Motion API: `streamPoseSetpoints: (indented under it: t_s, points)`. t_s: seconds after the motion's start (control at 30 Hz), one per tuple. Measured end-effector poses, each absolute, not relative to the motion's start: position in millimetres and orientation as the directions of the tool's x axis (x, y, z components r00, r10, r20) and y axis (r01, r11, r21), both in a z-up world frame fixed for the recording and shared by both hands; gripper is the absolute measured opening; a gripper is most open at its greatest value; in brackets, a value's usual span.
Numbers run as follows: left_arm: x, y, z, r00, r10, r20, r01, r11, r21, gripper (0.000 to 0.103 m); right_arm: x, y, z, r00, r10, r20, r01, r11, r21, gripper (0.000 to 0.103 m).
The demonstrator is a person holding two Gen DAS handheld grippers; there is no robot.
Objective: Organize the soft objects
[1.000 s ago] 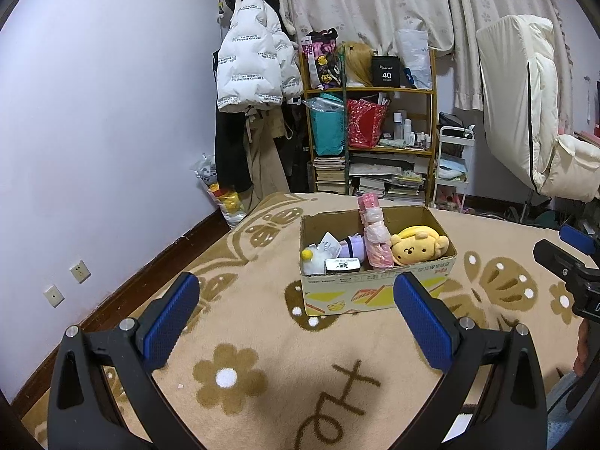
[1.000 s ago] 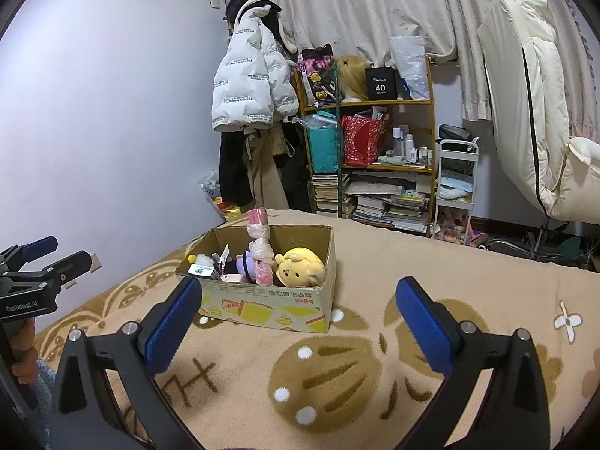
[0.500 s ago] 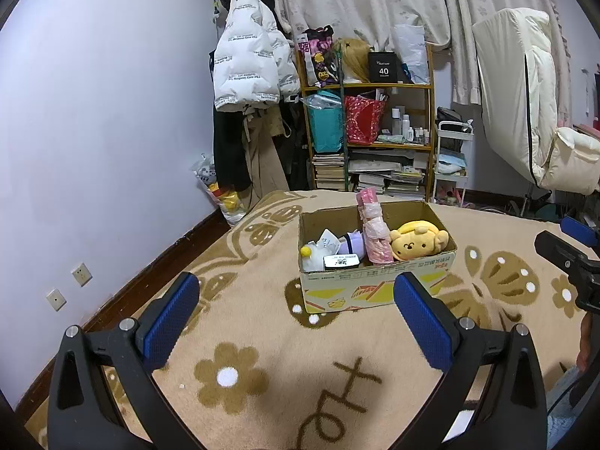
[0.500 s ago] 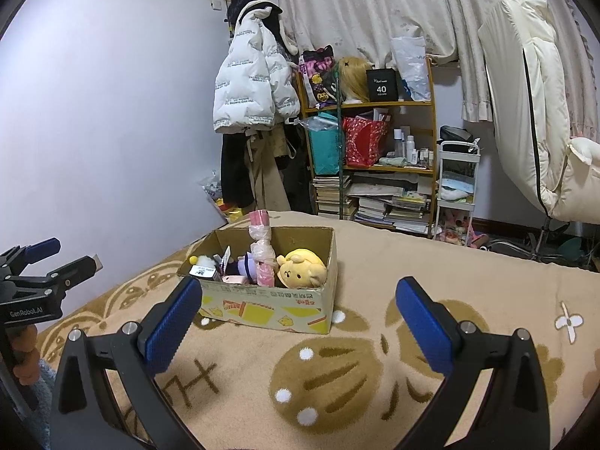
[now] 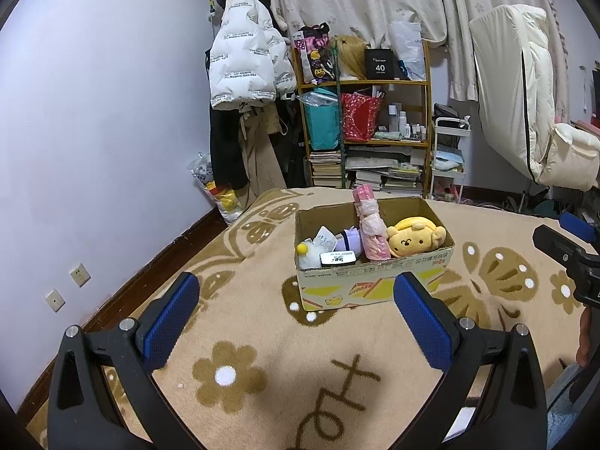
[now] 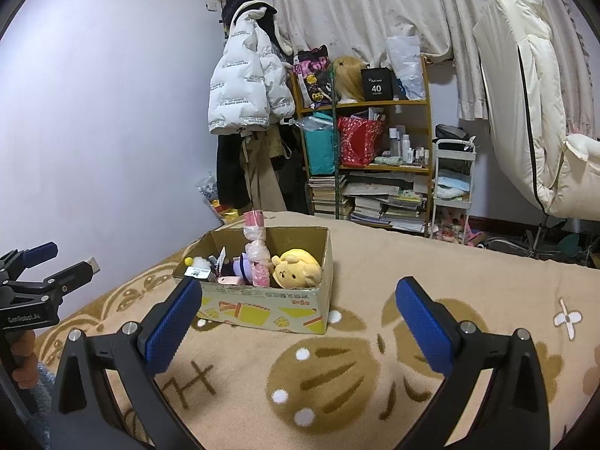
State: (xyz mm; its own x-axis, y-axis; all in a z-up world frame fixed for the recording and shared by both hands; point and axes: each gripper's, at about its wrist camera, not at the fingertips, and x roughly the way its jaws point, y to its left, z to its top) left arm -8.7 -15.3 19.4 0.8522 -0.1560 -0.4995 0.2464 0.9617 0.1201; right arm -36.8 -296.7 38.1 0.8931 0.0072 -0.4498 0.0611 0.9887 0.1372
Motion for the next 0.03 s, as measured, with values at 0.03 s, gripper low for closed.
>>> streamPoseSetpoints:
  t_s: [0.03]
  points:
    - [-8.9, -15.3, 19.5, 0.852, -0.157, -0.5, 0.247, 0.962, 0.119, 0.102, -37.1, -297.2, 37.9, 0.893, 0.01, -0.45, 0.06, 0.988, 0.14, 0.103]
